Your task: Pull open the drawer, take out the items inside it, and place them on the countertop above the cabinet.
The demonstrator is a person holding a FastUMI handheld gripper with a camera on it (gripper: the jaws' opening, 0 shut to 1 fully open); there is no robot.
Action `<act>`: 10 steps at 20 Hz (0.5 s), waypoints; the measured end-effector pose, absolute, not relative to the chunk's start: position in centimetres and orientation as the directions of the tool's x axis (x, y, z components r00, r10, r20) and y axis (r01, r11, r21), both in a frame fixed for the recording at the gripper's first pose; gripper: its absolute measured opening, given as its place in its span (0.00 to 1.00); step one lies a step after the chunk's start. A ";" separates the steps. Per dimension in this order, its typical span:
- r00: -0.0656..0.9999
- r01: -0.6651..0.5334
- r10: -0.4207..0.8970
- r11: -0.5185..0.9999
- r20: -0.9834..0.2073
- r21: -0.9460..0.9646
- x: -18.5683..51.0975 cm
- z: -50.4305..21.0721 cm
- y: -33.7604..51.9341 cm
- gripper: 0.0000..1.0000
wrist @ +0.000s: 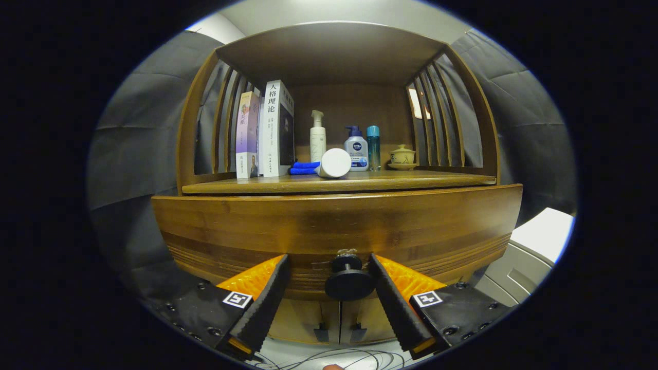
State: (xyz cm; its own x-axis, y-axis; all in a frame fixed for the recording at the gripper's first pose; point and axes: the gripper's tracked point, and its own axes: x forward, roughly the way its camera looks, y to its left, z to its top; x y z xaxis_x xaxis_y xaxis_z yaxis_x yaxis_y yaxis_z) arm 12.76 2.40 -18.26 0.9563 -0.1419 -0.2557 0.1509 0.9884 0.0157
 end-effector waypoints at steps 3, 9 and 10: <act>0.957 0.151 -0.145 0.989 -0.253 0.005 13.8 -18.3 2.2 0.98; 0.958 0.150 -0.147 0.989 -0.246 -0.007 15.5 -18.6 1.8 0.98; 0.958 0.151 -0.148 0.989 -0.244 -0.006 15.8 -18.6 1.8 0.98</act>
State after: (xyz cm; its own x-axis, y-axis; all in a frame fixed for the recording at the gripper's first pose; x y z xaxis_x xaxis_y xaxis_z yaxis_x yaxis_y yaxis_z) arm 15.76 1.81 -18.62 0.9585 -0.1477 -0.2439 0.1508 0.9886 -0.0064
